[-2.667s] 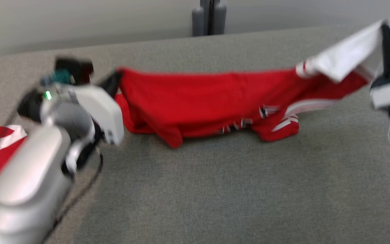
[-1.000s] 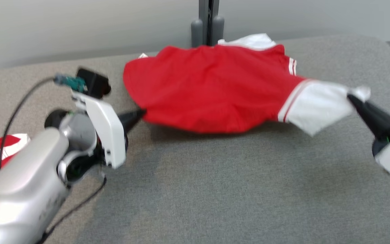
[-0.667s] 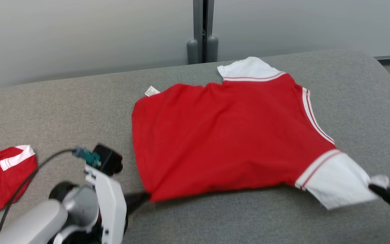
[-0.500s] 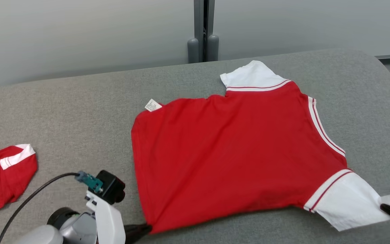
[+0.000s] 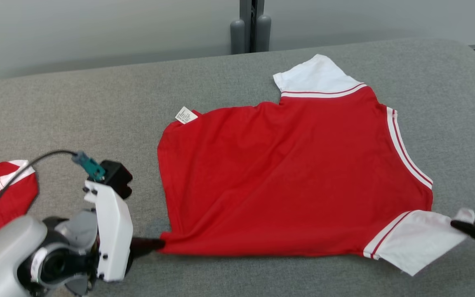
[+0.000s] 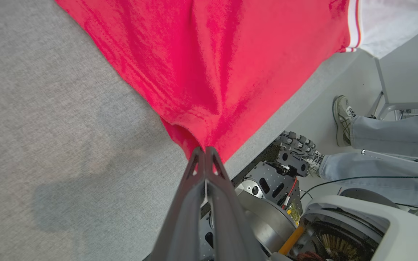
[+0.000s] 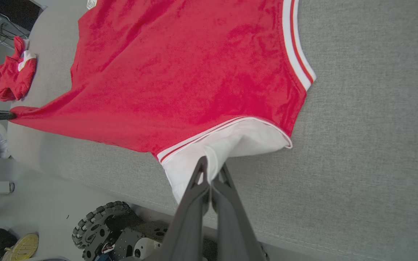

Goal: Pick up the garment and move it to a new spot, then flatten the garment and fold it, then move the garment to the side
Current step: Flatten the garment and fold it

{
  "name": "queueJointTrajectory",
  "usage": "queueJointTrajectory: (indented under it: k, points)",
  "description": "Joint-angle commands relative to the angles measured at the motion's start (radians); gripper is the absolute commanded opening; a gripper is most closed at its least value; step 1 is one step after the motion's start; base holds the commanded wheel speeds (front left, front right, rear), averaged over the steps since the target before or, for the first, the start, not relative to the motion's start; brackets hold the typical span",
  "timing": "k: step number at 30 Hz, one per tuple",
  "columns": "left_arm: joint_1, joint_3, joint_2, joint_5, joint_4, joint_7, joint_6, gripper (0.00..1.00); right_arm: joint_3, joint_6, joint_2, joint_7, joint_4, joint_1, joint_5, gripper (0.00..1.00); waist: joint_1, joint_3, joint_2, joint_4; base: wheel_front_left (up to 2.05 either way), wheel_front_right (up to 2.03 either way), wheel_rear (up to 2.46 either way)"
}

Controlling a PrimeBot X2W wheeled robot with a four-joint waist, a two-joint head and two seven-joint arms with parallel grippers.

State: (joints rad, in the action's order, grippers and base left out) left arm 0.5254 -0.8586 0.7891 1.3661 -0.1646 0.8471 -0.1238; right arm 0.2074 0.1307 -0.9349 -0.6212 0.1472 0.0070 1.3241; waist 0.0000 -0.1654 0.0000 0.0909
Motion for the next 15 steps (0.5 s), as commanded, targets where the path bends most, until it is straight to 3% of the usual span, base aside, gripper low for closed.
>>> queueJointTrajectory:
  k: [1, 8, 15]
  points:
    - [0.032, 0.006, -0.011, 0.011, 0.032, 0.02, 0.005, 0.0, 0.0, 0.0, 0.023, -0.034, -0.03, -0.046, -0.015, 0.0, 0.0, -0.016, 0.0, -0.004, 0.0, 0.0, 0.0]
    - [0.178, 0.006, -0.085, -0.007, 0.23, 0.082, 0.021, 0.0, -0.026, 0.0, 0.232, -0.172, -0.231, -0.318, -0.129, 0.0, 0.0, -0.049, 0.0, 0.004, 0.0, 0.0, 0.0]
    - [0.251, -0.022, -0.134, -0.05, 0.362, 0.102, 0.046, 0.0, -0.065, 0.0, 0.356, -0.257, -0.414, -0.477, -0.288, 0.0, 0.0, -0.065, 0.0, 0.008, 0.0, 0.0, 0.0]
